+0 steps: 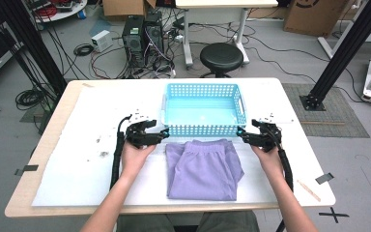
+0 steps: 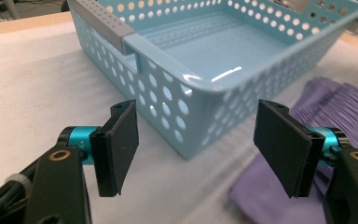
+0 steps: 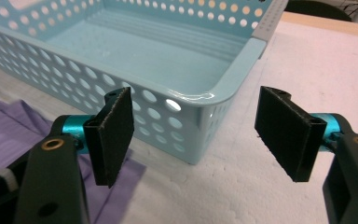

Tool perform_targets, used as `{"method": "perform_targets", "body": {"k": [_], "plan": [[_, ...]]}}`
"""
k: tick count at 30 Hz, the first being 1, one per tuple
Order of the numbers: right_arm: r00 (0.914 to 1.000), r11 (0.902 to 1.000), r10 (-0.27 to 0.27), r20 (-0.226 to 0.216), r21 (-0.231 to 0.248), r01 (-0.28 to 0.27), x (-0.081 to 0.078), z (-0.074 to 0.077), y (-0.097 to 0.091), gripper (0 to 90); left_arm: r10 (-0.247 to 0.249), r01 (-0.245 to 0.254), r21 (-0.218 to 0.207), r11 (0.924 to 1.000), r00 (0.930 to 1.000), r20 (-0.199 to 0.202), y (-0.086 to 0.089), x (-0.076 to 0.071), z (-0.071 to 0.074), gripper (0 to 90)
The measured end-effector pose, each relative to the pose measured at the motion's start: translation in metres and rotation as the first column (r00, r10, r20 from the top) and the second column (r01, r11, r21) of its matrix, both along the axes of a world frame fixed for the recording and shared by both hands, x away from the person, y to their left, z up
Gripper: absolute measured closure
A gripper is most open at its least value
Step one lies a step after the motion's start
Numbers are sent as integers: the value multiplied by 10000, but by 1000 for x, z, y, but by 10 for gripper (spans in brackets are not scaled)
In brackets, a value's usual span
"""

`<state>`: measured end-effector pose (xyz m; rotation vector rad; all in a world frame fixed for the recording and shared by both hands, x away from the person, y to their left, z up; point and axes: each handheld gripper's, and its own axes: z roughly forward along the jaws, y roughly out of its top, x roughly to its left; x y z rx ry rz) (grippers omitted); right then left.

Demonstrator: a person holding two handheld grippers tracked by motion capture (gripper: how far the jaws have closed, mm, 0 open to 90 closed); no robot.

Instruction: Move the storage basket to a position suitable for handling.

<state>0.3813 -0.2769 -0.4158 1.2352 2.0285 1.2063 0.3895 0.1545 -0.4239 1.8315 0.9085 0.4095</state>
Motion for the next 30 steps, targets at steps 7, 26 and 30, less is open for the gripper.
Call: {"method": "perform_targets", "body": {"k": [7,26,30], "plan": [[9985,9987,458,285,-257,-451,-26,4,8,273,-365,360,210,9991,9990,255,12,-27,-2,300],[9923,9949,831,914,-642,-774,-55,-3,-10,230,-421,414,94,9991,9950,910,51,-58,0,249],[9896,9928,959,1075,-824,-873,-55,-3,-13,301,-291,282,104,9995,9949,964,57,-56,-3,245]]}}
